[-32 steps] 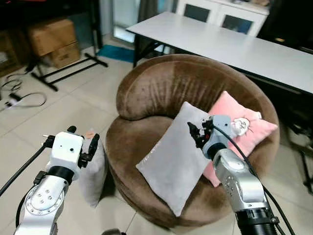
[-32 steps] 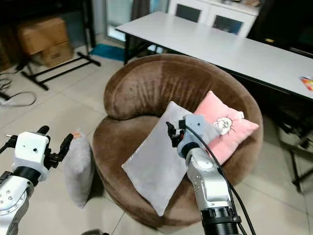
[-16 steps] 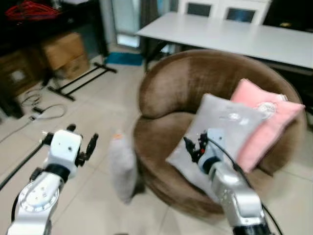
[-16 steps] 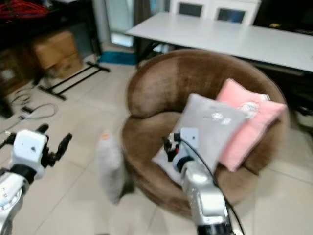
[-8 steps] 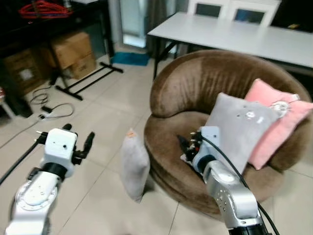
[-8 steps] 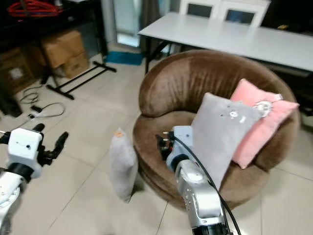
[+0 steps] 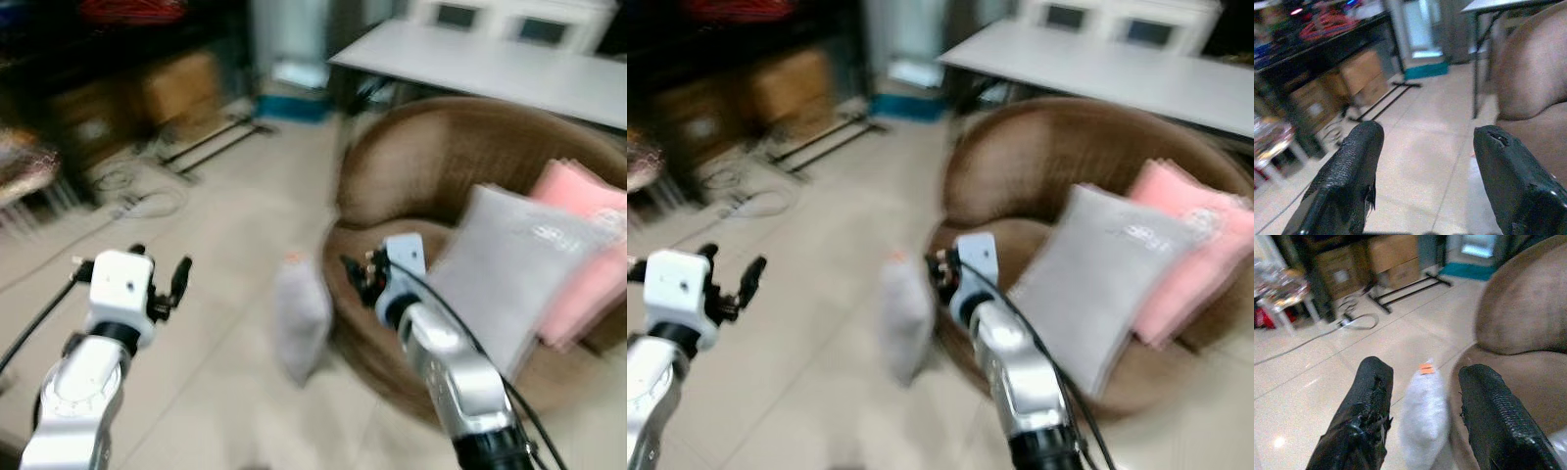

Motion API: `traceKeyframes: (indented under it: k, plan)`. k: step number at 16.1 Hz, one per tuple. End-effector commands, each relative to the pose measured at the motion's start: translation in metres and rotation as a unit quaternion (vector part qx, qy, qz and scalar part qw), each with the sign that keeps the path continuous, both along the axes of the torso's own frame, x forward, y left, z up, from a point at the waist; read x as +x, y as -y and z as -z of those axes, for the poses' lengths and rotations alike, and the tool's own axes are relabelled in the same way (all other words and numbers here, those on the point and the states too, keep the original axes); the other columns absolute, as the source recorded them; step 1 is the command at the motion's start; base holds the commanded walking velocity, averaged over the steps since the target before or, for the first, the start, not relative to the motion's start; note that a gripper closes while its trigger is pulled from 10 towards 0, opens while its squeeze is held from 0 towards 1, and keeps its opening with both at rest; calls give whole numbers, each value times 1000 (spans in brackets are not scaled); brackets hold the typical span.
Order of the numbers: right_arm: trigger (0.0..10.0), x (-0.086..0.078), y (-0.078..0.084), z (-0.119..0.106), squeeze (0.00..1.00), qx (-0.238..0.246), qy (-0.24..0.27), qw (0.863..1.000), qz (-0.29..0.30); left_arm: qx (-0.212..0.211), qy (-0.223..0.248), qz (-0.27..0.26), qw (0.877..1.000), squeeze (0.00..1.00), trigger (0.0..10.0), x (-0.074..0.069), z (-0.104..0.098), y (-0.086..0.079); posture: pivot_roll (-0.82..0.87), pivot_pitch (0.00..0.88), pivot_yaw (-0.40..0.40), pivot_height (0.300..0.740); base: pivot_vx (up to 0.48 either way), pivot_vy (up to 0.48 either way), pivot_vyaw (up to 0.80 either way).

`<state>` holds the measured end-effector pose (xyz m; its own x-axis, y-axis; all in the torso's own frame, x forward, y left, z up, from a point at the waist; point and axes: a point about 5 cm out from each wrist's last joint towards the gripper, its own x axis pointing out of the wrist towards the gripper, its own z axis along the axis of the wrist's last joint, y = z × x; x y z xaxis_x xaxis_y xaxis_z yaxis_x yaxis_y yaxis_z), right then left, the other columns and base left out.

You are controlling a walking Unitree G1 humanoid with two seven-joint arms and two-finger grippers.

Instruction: Move the pillow to the sofa from floor

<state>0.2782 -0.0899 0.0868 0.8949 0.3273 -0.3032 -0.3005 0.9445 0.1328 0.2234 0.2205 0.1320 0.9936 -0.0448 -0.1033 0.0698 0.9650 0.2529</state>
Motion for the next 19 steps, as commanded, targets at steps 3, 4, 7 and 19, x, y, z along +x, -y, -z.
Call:
traceKeyframes:
  k: [3,4,7,19]
  plan:
    - [10000,4,-7,4,0,-3,-2,1000,-1,-3,-1,-6,1000,0,10000,0,-1,-1,7,0,-27,740,259,0,800]
    - [10000,6,-8,4,0,-2,-5,1000,4,-2,-1,-8,1000,0,10000,-2,-1,-3,11,0,-32,740,266,0,0]
    - [10000,11,-3,1,0,7,-6,1000,15,0,-1,-10,1000,0,10000,-3,-1,-4,7,0,-38,740,269,0,0]
    - [10000,11,40,6,0,-20,-3,999,32,0,-3,-5,1000,0,10000,-2,2,0,-2,0,-46,740,274,0,0]
